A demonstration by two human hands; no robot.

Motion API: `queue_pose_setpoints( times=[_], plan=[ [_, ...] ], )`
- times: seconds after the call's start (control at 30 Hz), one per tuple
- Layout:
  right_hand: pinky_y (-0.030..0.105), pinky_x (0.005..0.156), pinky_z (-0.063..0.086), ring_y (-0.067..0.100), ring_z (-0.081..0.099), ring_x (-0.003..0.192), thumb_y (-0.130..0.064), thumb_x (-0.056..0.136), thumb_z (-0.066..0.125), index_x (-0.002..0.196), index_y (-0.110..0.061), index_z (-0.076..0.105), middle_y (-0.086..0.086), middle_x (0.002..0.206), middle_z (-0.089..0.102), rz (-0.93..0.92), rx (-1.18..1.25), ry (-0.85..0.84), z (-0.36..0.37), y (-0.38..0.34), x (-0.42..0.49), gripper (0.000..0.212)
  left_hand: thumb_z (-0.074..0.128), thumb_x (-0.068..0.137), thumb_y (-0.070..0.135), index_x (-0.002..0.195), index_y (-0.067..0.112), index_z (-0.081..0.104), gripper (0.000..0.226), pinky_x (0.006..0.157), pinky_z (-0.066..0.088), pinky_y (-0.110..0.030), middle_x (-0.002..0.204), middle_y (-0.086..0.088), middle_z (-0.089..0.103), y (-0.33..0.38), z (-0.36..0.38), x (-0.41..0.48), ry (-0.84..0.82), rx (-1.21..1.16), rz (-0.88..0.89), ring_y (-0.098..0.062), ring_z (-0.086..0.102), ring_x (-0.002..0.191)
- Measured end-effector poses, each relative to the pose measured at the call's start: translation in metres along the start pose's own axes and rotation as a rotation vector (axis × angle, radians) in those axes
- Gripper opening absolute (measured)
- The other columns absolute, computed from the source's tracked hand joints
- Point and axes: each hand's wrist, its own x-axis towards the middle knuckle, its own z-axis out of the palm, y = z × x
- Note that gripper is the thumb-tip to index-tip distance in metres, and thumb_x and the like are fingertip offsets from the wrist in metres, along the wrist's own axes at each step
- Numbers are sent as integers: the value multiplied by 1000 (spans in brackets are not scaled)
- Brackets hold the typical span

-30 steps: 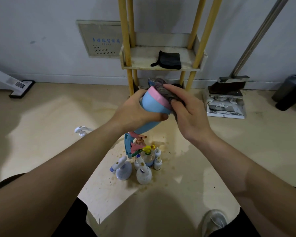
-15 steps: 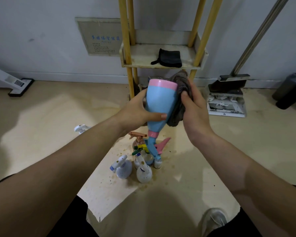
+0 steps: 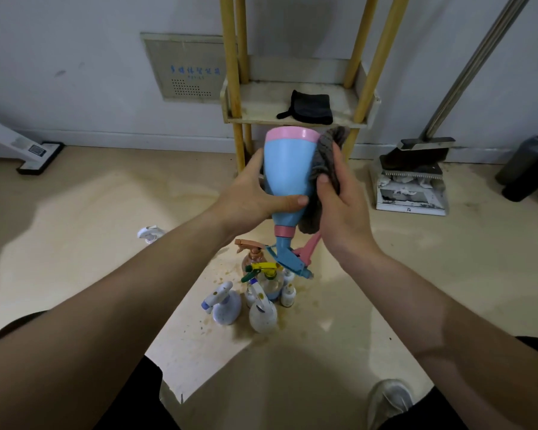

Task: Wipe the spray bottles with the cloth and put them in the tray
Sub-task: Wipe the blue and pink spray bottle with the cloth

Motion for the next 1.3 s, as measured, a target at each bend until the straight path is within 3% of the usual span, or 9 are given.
queue_pose_setpoints(
  times=[0.23,0.33,0.43,0.53,0.67,0.77,1.03,1.17,1.3],
  plan=[
    [39,115,40,10,45,136,-20,104,43,157,-26,30,-6,152,45,33,-28,7,-3,2,3,55,79,81,1,153,55,11,113,76,63,-45,123,-15,55,7,-10,-5,-121,11,-20,-28,67,107],
    [30,113,37,9,37,142,-19,106,40,157,-35,23,-11,159,33,-169,-281,-99,-5,-4,-4,56,79,81,0,149,54,21,105,71,62,-41,119,-14,63,7,-7,-5,-84,-79,-9,-25,71,102],
    [36,118,31,23,16,154,-25,102,36,154,-32,35,-12,165,13,-423,-524,-273,-3,1,-11,52,75,81,-8,150,36,33,92,66,62,-36,110,-3,67,5,-5,-5,-19,-66,40,-10,73,94],
    [42,118,31,33,25,150,-27,99,35,147,-28,49,-3,162,31,-524,-670,-327,-9,6,-7,50,75,78,-13,132,20,48,68,59,59,-22,100,8,62,3,-4,-6,19,26,63,-4,69,92],
    [45,111,41,25,44,139,-21,99,40,145,-22,52,5,151,48,-427,-586,-182,-24,-1,16,48,89,70,11,138,33,51,81,79,62,-33,113,8,70,0,3,-3,-12,175,92,-6,68,102],
    [42,113,39,19,44,139,-21,99,38,144,-23,52,0,152,49,-310,-513,-122,-29,-3,24,48,91,61,34,132,26,59,78,92,58,-43,118,9,70,-1,7,-3,-5,330,81,-12,66,108],
    [42,108,43,29,51,130,-29,93,34,136,-26,60,-5,147,54,-537,-850,-413,-20,3,7,50,86,70,4,104,21,69,41,67,54,-16,92,11,72,0,-3,3,40,290,52,4,67,78],
    [32,106,42,19,54,129,-20,100,41,138,-25,59,-5,142,58,-333,-677,-242,-36,-5,23,43,90,70,19,120,18,67,55,64,57,-21,100,8,69,9,-4,1,-12,453,12,-17,70,96],
    [15,79,41,10,58,100,-14,105,41,138,-24,59,-4,130,61,-96,-586,-168,-45,-5,26,39,89,71,28,133,28,64,67,76,50,-27,116,9,66,11,-10,0,-77,670,69,-14,63,101]
  ],
)
